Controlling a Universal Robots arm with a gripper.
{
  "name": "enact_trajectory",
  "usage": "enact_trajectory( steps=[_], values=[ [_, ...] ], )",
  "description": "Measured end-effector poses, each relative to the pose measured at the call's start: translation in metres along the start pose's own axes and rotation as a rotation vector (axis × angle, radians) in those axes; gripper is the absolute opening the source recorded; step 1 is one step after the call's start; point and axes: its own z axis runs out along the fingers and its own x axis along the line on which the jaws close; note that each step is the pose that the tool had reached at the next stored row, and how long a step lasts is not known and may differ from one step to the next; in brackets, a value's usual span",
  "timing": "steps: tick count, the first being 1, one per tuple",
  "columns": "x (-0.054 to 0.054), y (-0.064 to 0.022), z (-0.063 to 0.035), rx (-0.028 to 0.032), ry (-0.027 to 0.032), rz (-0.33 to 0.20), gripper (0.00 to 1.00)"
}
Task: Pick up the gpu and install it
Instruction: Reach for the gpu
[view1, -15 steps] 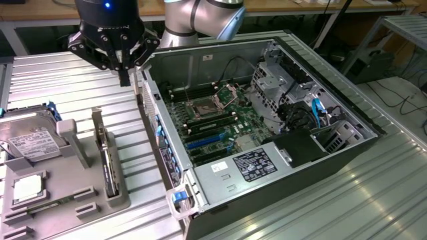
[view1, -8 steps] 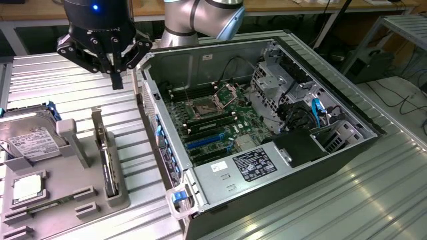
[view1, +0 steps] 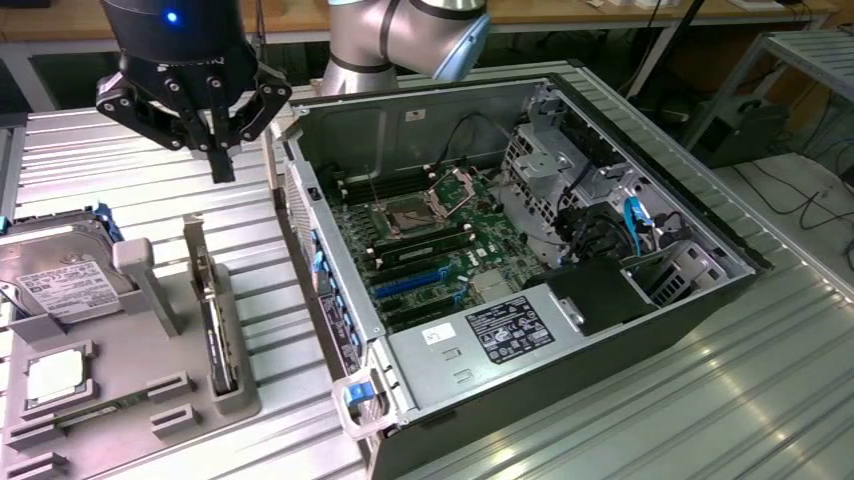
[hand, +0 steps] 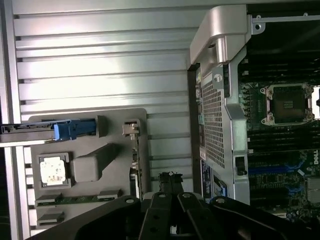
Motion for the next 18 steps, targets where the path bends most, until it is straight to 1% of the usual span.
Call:
enact_trajectory(
  steps=[8, 14, 18],
  values=[
    [0.004, -0.0046, 0.0006, -0.0018, 0.0027, -0.061, 0.11],
    [0.010, -0.0119, 0.0004, -0.0020, 0.0030, -0.067, 0.11],
    [0.012, -0.0168, 0.0003, -0.0021, 0.0031, -0.069, 0.11]
  ],
)
